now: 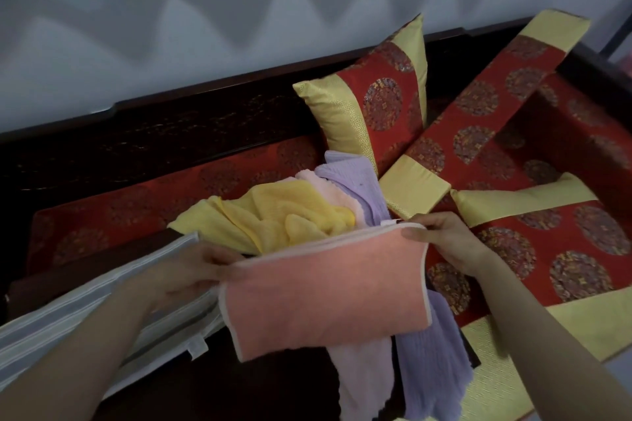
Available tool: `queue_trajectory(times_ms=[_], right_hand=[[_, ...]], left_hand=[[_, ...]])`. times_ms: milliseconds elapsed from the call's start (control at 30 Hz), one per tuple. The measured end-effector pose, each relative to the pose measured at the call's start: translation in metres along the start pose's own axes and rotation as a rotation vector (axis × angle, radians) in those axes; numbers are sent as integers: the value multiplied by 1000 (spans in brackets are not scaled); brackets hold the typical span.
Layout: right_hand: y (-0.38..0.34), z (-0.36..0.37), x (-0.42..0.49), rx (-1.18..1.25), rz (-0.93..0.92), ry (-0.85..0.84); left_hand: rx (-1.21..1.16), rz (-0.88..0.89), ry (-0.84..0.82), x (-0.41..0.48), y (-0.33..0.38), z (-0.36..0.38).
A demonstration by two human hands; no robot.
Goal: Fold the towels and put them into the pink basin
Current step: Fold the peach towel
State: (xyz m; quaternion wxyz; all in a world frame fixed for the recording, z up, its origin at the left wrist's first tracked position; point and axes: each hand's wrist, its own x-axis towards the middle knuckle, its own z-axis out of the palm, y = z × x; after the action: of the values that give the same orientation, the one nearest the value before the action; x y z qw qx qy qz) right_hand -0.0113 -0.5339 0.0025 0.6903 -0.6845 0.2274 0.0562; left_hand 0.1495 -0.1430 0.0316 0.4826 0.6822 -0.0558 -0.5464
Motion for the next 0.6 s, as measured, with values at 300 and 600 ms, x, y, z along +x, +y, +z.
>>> queue_trajectory(times_ms=[300, 600], right_hand=[[23, 36, 26, -75, 21, 383], [24, 43, 29, -190, 238, 266]], left_hand=[[236, 213, 606, 38, -22, 10], [327, -6, 520, 62, -11, 7]])
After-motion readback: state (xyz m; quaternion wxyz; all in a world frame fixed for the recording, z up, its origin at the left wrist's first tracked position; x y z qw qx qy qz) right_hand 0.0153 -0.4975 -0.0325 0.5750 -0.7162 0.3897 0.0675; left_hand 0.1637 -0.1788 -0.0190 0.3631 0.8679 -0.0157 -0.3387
